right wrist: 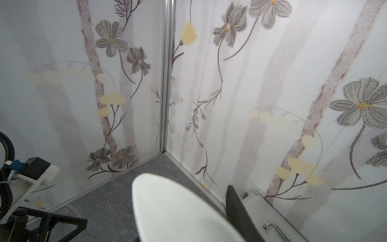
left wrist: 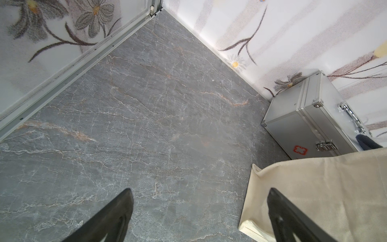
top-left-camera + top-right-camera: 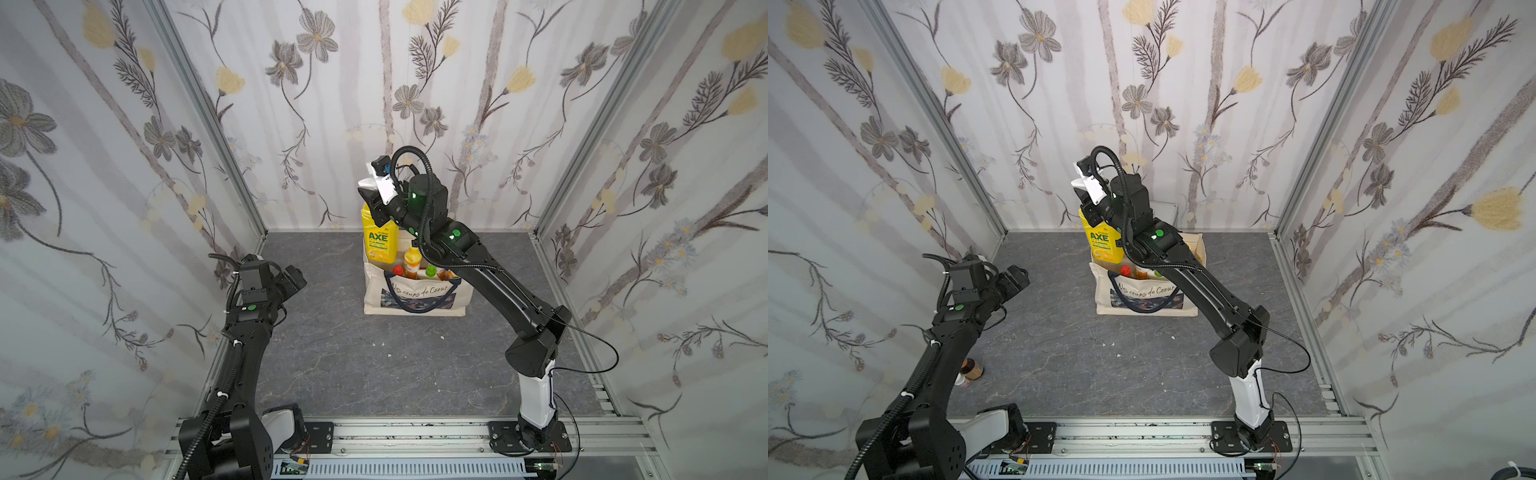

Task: Pack dish soap into the shopping bag
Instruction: Place the bottle of dish soap in the shopping bag.

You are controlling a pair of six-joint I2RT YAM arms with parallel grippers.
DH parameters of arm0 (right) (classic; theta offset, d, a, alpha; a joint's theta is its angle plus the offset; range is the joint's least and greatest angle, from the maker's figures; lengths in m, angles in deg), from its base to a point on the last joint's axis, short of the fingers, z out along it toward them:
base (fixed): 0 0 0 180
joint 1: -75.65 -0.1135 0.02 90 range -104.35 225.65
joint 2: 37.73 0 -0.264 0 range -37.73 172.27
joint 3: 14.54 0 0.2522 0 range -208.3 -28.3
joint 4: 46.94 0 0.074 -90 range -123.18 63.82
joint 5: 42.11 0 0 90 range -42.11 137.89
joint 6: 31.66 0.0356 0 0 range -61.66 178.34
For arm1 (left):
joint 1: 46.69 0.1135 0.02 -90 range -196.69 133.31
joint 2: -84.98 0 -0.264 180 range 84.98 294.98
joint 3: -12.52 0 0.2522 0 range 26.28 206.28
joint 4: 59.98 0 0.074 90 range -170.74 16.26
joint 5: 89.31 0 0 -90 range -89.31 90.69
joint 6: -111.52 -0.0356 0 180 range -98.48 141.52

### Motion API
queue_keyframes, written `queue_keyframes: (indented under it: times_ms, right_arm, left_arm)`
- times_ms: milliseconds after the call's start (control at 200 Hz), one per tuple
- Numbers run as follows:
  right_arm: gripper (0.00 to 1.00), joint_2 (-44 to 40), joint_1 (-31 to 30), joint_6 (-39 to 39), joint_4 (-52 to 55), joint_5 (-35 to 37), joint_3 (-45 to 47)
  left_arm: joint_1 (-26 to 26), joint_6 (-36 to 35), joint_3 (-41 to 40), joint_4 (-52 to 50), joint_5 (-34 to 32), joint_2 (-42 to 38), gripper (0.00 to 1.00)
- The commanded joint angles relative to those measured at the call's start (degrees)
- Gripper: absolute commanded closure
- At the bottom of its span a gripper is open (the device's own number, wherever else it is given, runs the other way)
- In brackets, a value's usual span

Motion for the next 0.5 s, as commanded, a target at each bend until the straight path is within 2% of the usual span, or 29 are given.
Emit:
queue_keyframes:
  times_ms: [0,495]
  right_arm:
    - [1.00,-0.2,-0.1,-0.6,-11.7,-1.6,-1.4]
    - [1.00,2.4,-0.1,0.7,-12.1,-6.1,-1.4]
  left_arm:
    - [0.0,0.4,0.0,2.0,-0.4,-0.2,0.00]
    - [0.0,0.3,-0.1,1.9,-0.4,-0.4,0.00]
